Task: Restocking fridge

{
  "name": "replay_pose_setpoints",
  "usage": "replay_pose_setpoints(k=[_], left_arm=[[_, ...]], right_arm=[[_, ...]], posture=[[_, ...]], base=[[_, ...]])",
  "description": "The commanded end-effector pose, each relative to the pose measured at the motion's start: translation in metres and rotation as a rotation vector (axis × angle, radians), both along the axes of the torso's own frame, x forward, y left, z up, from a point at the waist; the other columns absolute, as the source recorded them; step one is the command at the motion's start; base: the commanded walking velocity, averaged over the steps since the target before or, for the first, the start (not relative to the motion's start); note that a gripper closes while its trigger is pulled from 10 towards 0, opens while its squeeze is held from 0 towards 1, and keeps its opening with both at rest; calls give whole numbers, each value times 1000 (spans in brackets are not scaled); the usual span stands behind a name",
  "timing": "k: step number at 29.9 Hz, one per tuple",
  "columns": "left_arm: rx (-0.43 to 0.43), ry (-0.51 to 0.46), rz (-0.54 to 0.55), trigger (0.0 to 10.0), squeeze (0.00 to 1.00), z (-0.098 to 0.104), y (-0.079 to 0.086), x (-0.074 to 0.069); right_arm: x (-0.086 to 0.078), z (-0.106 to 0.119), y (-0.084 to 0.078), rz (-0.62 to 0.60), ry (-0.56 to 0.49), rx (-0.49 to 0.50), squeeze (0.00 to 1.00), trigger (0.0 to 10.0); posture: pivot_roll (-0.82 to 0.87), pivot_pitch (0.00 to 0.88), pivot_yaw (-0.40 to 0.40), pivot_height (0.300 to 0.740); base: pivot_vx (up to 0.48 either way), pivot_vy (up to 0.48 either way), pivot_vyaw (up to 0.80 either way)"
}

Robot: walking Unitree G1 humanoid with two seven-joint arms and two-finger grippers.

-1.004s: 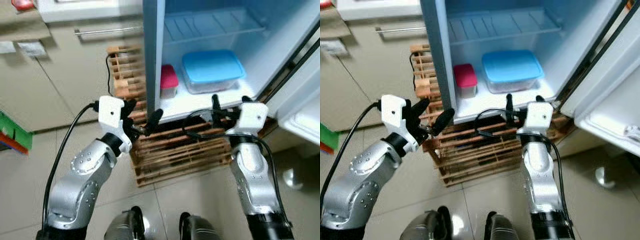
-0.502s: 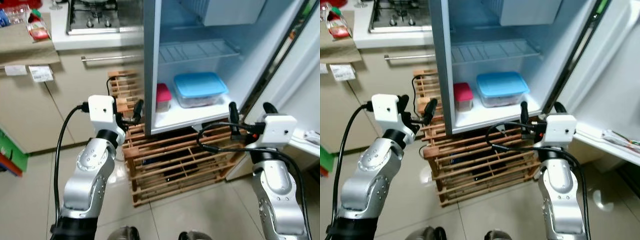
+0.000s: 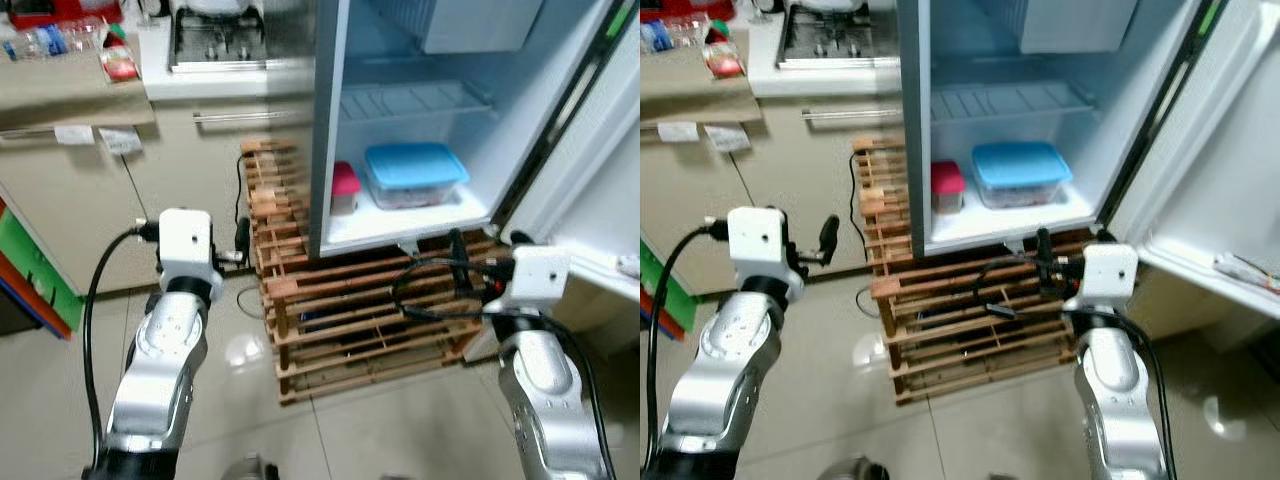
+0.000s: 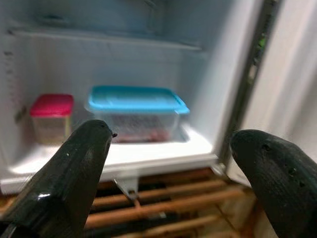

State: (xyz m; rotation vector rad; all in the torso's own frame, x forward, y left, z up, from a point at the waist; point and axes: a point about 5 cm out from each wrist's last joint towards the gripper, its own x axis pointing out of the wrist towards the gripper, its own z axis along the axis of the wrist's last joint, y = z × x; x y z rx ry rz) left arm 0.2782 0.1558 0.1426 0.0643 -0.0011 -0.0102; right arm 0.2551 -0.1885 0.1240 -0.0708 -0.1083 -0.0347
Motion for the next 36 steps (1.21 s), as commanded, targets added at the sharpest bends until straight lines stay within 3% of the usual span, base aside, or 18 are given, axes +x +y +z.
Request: replay_pose_setpoints(k=[1, 15, 36], left_arm=[[-5, -9, -26, 10000, 0, 1, -10, 1], [-57, -27, -69, 10000, 0, 5, -16, 13], [-112, -4, -55, 10000, 0, -2, -13, 17]], right_arm=[[1, -1, -9, -22, 9, -13, 0, 10000], [4, -7, 3, 13, 28, -7, 0, 10000], [1, -10, 5, 13, 29, -16, 0, 10000]], posture=[[-92, 34, -10, 740], [-98, 29, 3, 740], [-106, 24, 18, 740]], base=[[-304, -341, 0], [-84, -183, 0], [262, -399, 0]])
